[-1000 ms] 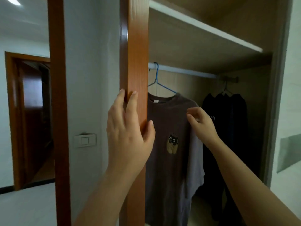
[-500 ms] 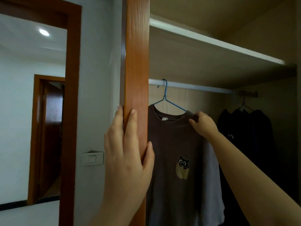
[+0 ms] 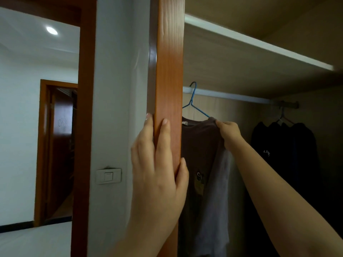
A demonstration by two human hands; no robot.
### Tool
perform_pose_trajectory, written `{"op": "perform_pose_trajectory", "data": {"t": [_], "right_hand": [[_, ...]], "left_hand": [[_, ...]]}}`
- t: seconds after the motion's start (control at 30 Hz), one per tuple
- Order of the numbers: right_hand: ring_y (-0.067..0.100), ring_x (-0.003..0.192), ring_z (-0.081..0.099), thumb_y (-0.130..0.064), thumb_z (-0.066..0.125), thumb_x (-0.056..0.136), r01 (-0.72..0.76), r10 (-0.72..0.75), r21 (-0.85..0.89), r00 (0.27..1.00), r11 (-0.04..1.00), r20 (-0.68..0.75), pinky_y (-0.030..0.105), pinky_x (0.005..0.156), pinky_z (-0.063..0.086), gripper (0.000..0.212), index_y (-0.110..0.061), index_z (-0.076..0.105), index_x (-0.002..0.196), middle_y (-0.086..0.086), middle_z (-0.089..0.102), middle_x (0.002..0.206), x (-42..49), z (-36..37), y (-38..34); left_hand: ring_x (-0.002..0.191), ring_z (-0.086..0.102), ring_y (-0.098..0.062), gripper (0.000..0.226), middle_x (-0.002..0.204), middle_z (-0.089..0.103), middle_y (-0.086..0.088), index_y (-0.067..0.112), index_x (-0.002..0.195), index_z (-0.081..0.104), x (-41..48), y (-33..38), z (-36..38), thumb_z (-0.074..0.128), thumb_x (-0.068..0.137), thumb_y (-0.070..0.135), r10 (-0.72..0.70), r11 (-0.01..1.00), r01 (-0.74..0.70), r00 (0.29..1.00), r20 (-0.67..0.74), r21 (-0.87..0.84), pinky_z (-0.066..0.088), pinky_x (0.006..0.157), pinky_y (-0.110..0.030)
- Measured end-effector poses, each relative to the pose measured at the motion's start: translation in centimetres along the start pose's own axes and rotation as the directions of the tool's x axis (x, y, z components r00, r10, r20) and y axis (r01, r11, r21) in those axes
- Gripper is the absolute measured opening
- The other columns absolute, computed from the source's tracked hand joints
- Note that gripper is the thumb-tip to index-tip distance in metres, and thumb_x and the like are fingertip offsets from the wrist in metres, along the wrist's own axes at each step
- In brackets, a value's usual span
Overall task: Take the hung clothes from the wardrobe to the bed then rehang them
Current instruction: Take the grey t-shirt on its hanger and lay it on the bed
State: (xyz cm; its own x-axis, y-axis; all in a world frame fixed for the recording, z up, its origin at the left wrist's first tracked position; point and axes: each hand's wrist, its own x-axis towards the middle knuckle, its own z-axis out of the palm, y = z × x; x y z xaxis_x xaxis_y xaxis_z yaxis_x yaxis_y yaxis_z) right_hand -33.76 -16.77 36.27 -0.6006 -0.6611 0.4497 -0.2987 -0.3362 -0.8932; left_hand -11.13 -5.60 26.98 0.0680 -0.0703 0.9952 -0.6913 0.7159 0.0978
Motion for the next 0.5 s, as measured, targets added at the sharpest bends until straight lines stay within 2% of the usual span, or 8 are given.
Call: {"op": "perform_pose_trajectory", "data": {"t": [0.13, 0.27, 0.37, 0.5], "right_hand": [[0.015, 0.053, 0.04, -0.026, 0.051, 0.092, 0.068, -0.066, 0.033, 0.997, 0.997, -0.047, 0.026, 0.05, 0.034, 0.036, -0.012, 0.05, 0.059, 0.006, 0.043, 0.058, -0.5, -0.4, -1.5], [0.022, 0.07, 0.05, -0.03, 0.055, 0.089, 0.08, -0.079, 0.009, 0.995, 0.997, -0.068, 0.029, 0.063, 0.041, 0.03, -0.004, 0.065, 0.078, 0.011, 0.053, 0.072, -1.8, -1.8, -0.3], [0.019, 0.064, 0.051, -0.027, 0.057, 0.089, 0.07, -0.065, 0.046, 0.992, 0.996, -0.106, 0.029, 0.061, 0.041, 0.031, -0.002, 0.063, 0.072, 0.011, 0.053, 0.067, -3.6, -4.0, 1.2], [0.014, 0.057, 0.058, -0.022, 0.057, 0.089, 0.041, -0.029, 0.092, 0.992, 0.995, -0.125, 0.027, 0.06, 0.046, 0.027, -0.013, 0.063, 0.064, 0.004, 0.063, 0.055, -7.6, -7.4, 2.4]], "left_hand": [[0.129, 0.027, -0.025, 0.063, 0.143, 0.022, -0.012, 0.011, 0.14, 0.023, -0.1, -0.1, 0.2, 0.044, 0.082, 0.027, 0.005, 1.0, -0.005, 1.0, -0.005, -0.021, 0.027, 0.103, -0.041], [0.129, 0.027, -0.026, 0.063, 0.143, 0.023, -0.014, 0.012, 0.14, 0.022, -0.2, -0.1, 0.4, 0.044, 0.082, 0.027, 0.003, 0.998, -0.003, 1.0, -0.003, -0.06, 0.038, 0.1, -0.043], [0.128, 0.027, -0.027, 0.064, 0.144, 0.027, -0.017, 0.011, 0.14, 0.023, -0.2, -0.1, 0.2, 0.047, 0.083, 0.026, -0.001, 0.998, 0.001, 1.0, 0.01, -0.065, 0.036, 0.101, -0.043], [0.126, 0.033, -0.029, 0.064, 0.143, 0.035, -0.021, 0.011, 0.139, 0.027, -0.3, -0.1, 0.0, 0.053, 0.082, 0.026, -0.02, 0.995, 0.022, 1.0, 0.019, -0.094, 0.037, 0.099, -0.039]]}}
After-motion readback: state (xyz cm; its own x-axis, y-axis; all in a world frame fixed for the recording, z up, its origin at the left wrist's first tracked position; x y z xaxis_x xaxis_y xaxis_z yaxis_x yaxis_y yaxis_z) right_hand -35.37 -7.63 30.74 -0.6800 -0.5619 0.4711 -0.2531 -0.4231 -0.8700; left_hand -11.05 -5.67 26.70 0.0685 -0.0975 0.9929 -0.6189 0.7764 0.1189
